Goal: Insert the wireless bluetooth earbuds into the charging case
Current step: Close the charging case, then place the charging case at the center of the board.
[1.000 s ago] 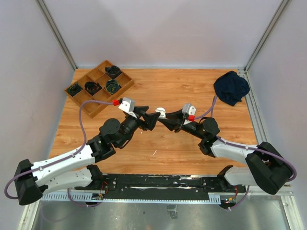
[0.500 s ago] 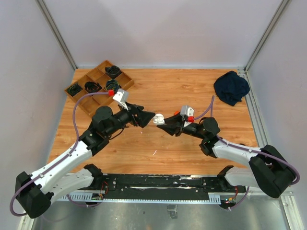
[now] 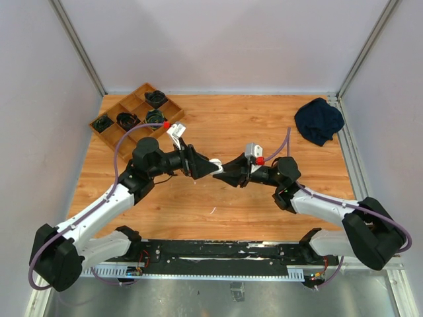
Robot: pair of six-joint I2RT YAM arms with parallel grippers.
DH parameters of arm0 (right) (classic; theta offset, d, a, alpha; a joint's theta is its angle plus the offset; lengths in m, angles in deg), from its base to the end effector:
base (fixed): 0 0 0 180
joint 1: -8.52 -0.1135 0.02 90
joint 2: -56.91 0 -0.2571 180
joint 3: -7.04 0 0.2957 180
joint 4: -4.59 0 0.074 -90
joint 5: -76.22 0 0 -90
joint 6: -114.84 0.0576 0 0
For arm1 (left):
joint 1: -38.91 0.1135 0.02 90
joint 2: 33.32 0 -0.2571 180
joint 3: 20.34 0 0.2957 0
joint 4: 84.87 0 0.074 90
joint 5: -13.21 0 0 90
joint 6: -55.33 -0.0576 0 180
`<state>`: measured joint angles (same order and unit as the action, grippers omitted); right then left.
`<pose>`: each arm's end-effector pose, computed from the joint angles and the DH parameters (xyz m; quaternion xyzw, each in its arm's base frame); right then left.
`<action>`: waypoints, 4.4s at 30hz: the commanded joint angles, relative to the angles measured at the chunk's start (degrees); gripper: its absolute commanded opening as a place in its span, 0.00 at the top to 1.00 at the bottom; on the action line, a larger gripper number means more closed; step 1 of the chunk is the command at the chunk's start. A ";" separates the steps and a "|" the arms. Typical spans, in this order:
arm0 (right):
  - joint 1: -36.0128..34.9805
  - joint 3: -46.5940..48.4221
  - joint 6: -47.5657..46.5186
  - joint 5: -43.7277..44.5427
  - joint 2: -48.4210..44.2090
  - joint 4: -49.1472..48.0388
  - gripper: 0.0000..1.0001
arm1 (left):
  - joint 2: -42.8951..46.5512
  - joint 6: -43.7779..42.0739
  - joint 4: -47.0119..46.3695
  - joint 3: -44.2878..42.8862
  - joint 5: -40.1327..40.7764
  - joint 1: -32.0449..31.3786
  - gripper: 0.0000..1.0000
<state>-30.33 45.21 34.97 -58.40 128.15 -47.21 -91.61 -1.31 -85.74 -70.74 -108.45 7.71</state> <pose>0.2036 0.2159 0.2325 -0.4326 0.4456 0.5130 0.5926 0.2408 -0.1812 0.2766 0.1671 0.7239 -0.5131 0.4297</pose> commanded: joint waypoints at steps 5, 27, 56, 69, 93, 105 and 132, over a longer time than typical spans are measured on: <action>0.36 2.41 4.10 -4.12 3.48 -4.16 0.85 | -1.92 4.41 -8.52 0.21 -10.86 0.87 0.10; 0.96 2.10 5.67 -5.26 5.13 -7.33 0.87 | -4.27 3.44 -4.37 -0.18 -12.50 1.49 0.15; 1.37 -0.34 6.47 -5.14 6.73 -7.95 0.87 | -0.84 6.15 -9.20 -0.42 -18.27 1.91 0.29; 2.96 -0.06 5.00 1.24 -0.08 13.65 0.87 | 4.87 -11.62 17.31 -6.10 11.98 2.37 0.13; 11.11 23.81 12.95 22.24 16.79 63.86 0.85 | 17.44 -27.74 24.79 -3.78 43.47 2.37 0.06; 13.06 32.86 18.39 23.89 31.53 66.70 0.78 | 19.74 -28.07 24.80 -2.14 45.42 2.46 0.05; 13.98 31.80 13.82 32.31 22.57 80.09 0.34 | 20.79 -27.41 24.95 -1.84 44.76 2.84 0.05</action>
<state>-17.59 77.27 52.92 -31.97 155.98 24.79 -71.65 -28.46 -59.40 -72.73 -64.61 9.94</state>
